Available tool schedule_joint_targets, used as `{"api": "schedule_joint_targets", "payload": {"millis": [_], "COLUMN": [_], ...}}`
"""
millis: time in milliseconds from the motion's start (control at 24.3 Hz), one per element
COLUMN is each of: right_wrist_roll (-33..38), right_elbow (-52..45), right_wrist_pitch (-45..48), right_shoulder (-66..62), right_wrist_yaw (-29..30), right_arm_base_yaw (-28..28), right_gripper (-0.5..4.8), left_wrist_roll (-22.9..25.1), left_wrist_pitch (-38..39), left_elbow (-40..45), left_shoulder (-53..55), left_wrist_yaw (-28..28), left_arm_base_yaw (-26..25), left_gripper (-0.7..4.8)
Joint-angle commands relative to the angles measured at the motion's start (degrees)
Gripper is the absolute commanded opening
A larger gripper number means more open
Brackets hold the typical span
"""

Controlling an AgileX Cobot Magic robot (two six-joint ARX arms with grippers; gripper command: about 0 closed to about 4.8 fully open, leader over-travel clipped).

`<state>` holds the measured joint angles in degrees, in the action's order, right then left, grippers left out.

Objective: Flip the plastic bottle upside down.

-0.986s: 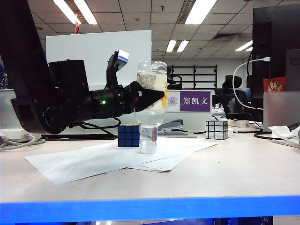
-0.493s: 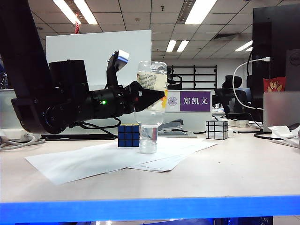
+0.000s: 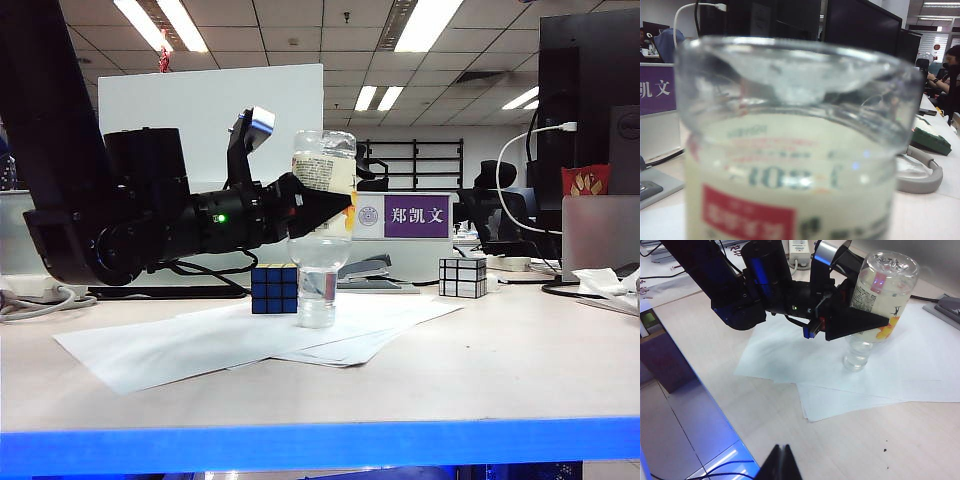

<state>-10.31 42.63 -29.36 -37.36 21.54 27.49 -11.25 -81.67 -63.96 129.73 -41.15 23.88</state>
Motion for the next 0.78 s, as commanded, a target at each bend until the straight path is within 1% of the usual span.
{"api": "schedule_joint_targets", "payload": {"millis": [41,123,247,288,411,534,575,781], "right_wrist_roll": [0.24,0.24,0.24,0.24,0.24,0.24,0.24,0.28], "right_elbow": [0.20,0.20,0.20,0.20,0.20,0.20,0.20,0.20], "right_wrist_pitch": [1.14,1.14,1.14,1.14,1.11,1.14,1.14,1.11], "right_shoulder": [0.11,0.11,0.11,0.11,0.11,0.11,0.11,0.11], "right_wrist_yaw": [0.24,0.26,0.24,0.26,0.26,0.26,0.26,0.48], "right_arm_base_yaw": [0.09,0.09,0.09,0.09,0.09,0.09,0.09,0.09], "right_gripper": [-0.09,-0.09,-0.09,-0.09,-0.09,-0.09,-0.09,-0.09], "left_wrist_roll": [0.02,-0.17,-0.17,-0.17,-0.92,-1.46,-1.51,-1.33], "left_wrist_pitch": [-1.95,-1.95,-1.95,-1.95,-1.95,-1.95,-1.95,-1.95], "left_elbow": [-0.33,-0.33,-0.33,-0.33,-0.33,-0.33,-0.33,-0.33], "left_shoulder": [-0.28,-0.28,-0.28,-0.28,-0.31,-0.31,-0.31,-1.03], "left_wrist_yaw": [-0.31,-0.28,-0.70,-1.22,-2.67,-3.78,-4.09,-3.56], "left_arm_base_yaw": [-0.04,-0.04,-0.07,-0.07,-0.07,-0.20,-0.26,-0.48], "left_gripper": [3.39,3.75,3.85,4.05,4.41,4.51,4.67,4.79]}}
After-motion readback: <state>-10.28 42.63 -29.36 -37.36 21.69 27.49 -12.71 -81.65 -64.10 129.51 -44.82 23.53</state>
